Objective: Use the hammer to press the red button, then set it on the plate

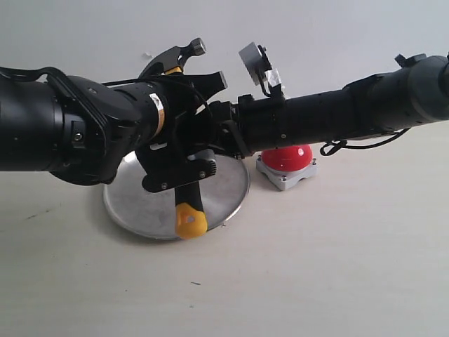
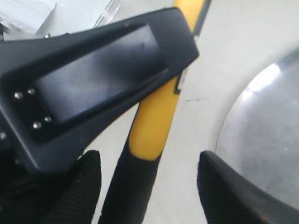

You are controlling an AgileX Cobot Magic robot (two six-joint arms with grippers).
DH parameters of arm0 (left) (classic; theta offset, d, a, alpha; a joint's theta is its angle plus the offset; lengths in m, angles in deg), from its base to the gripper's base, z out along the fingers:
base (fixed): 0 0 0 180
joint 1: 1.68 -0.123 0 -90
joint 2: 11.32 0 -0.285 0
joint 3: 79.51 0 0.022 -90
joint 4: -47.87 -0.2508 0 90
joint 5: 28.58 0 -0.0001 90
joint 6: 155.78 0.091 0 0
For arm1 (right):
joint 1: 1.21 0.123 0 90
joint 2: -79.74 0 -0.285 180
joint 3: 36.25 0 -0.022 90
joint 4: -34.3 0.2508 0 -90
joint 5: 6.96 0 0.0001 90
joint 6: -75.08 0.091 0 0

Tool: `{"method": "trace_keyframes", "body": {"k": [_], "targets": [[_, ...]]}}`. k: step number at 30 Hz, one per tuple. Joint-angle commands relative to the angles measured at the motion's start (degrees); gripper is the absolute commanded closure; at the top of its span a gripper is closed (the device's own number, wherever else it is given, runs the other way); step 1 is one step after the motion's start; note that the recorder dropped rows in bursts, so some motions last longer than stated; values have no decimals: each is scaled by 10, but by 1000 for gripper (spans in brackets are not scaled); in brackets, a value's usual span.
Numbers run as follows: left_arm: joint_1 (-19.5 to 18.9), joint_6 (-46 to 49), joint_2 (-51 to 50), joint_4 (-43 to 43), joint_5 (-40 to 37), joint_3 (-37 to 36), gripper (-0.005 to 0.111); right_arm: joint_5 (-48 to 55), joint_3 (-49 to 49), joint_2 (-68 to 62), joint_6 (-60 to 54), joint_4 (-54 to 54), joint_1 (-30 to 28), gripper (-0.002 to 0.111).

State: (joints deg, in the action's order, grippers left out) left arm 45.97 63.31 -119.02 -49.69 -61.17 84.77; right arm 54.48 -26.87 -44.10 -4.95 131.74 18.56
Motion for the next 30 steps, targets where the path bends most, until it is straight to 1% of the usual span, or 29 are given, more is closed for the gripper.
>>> {"method": "trace_keyframes", "body": {"k": [1, 11, 15, 18, 21, 22, 24, 30], "targets": [[4, -5, 9, -24, -15, 5, 107, 3, 1, -1, -7, 16, 2, 50], [4, -5, 9, -24, -14, 6, 107, 18, 1, -23, 6, 25, 2, 50], [4, -4, 9, -24, 16, 6, 107, 21, 1, -25, -7, 25, 2, 50], [4, -3, 9, -24, 25, 6, 107, 21, 1, -26, -8, 25, 2, 52], [4, -3, 9, -24, 3, 6, 107, 21, 1, -26, -8, 25, 2, 56], [4, -3, 9, -24, -2, 6, 107, 21, 1, -26, -7, 25, 2, 59], [4, -3, 9, -24, -7, 6, 107, 21, 1, -26, -5, 25, 2, 68], [4, -3, 9, -24, 1, 6, 107, 22, 1, -26, -3, 25, 2, 105]]}}
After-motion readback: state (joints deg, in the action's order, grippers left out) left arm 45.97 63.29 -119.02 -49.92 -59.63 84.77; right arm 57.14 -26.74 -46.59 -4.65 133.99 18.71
